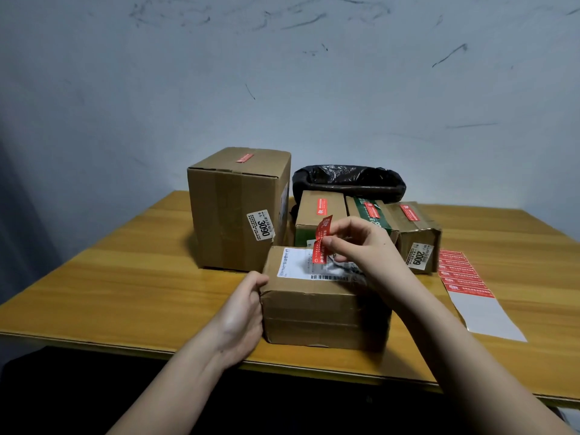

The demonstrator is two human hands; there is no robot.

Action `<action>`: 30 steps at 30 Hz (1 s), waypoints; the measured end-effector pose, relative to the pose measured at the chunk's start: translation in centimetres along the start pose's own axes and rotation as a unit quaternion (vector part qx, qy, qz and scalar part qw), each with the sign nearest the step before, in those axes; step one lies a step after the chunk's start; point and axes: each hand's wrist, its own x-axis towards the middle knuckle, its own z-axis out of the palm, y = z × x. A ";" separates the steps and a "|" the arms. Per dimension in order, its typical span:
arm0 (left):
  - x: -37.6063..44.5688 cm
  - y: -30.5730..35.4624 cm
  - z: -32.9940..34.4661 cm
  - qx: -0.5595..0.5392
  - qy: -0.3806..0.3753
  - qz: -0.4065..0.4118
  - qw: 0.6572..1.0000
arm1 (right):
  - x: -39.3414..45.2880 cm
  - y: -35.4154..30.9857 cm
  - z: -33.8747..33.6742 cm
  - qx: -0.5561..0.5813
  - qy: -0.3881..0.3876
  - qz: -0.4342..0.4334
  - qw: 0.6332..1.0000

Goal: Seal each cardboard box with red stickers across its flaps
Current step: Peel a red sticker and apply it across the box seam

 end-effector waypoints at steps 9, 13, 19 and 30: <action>-0.4 2.8 0.2 0.264 0.179 0.362 0.876 | 0.4 -0.2 0.4 -0.011 -0.034 0.004 0.999; -0.2 5.2 1.4 0.396 0.136 0.416 0.807 | 0.5 -0.2 1.0 -0.010 -0.033 0.000 0.999; 1.5 5.8 2.1 0.394 0.093 0.377 0.833 | 0.4 -0.5 1.3 0.003 -0.020 -0.012 1.000; 1.8 5.7 2.3 0.375 0.101 0.368 0.845 | 0.4 -0.3 1.1 -0.007 -0.005 -0.011 1.000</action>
